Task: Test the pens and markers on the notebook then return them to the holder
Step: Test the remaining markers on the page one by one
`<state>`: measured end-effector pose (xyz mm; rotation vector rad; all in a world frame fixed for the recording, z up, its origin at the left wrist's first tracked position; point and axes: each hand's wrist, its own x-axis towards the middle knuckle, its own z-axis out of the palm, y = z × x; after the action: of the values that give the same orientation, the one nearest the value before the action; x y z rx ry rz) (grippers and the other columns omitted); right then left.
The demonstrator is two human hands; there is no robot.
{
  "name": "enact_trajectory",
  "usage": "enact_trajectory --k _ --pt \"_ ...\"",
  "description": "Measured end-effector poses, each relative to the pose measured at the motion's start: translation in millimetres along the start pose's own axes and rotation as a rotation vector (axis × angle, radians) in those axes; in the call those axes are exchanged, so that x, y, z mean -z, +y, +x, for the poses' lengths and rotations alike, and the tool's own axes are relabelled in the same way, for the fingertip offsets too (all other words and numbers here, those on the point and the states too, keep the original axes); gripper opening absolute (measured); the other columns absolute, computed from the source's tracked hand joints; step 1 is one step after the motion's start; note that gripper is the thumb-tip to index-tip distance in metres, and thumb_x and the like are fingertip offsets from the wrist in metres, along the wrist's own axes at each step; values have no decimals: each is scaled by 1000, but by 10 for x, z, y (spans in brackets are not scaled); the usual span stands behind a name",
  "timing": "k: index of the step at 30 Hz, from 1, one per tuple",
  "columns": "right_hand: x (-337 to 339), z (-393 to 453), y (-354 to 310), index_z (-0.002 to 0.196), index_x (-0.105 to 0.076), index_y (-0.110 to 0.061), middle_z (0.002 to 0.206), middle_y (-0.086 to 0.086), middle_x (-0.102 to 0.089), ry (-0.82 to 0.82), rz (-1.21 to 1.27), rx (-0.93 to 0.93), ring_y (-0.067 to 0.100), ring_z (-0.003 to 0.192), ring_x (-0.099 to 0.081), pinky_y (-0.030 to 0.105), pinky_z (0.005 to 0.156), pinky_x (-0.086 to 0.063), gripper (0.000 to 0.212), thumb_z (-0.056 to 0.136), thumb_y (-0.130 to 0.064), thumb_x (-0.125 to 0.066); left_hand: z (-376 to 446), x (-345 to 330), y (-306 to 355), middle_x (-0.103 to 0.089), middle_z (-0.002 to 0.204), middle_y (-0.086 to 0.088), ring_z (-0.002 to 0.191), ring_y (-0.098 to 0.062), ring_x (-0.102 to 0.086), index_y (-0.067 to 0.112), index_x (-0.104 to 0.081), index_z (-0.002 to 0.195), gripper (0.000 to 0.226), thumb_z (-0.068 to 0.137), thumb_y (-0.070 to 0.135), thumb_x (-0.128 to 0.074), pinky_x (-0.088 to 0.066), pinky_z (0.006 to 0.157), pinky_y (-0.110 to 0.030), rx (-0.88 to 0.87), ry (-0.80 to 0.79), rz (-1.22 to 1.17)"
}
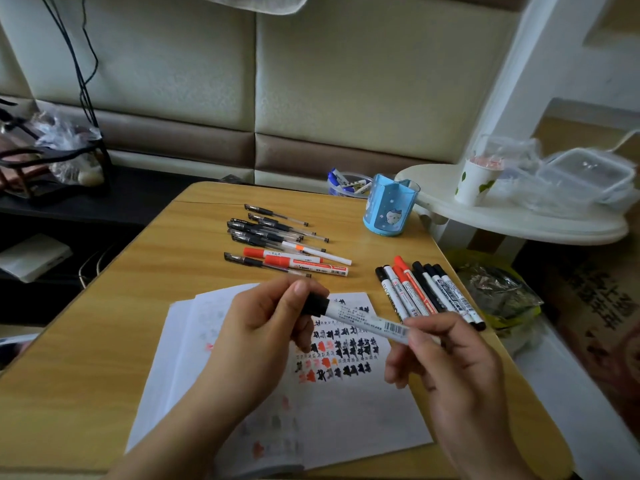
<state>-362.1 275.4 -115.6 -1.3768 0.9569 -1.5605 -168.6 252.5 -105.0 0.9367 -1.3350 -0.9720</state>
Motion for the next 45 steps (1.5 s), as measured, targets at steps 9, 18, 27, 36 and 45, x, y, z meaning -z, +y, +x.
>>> enact_trajectory --k 9,18,27,36,45 --pt "950 580 -92 103 -70 -27 91 2 -76 345 -448 17 13 81 -73 33 60 -56 17 88 -22 -63 -15 26 44 -69 74 9 64 -5 -64 29 -67 100 31 80 43 -48 -47 56 -9 -22 51 271" --pt "1582 976 503 101 -76 -21 103 1 -75 428 -1027 -161 18 90 -69 31 72 -54 21 84 -33 -70 -43 -37 9 -69 73 14 68 -10 -66 34 -68 88 18 84 42 -52 -52 61 -28 -31 -30 484" --pt "1514 958 613 95 -74 -25 97 -6 -74 317 -994 -197 6 82 -64 22 63 -48 13 86 -32 -68 -24 -74 -3 -69 73 17 64 -6 -67 36 -68 88 10 86 35 -59 -52 57 -22 -31 -65 546" --pt "1523 1020 648 82 -68 -34 86 -11 -70 273 -947 -148 6 82 -64 26 68 -51 12 86 -23 -69 -23 -59 -10 -68 76 20 67 -5 -67 38 -67 90 9 87 33 -60 -52 60 -24 -23 -76 561" --pt "1534 1014 667 88 -72 -23 84 -8 -69 262 -914 -106 10 83 -64 20 68 -47 13 86 -10 -69 -24 -45 -16 -69 75 16 68 -7 -67 37 -67 89 8 87 35 -60 -51 62 -28 -35 -66 549"
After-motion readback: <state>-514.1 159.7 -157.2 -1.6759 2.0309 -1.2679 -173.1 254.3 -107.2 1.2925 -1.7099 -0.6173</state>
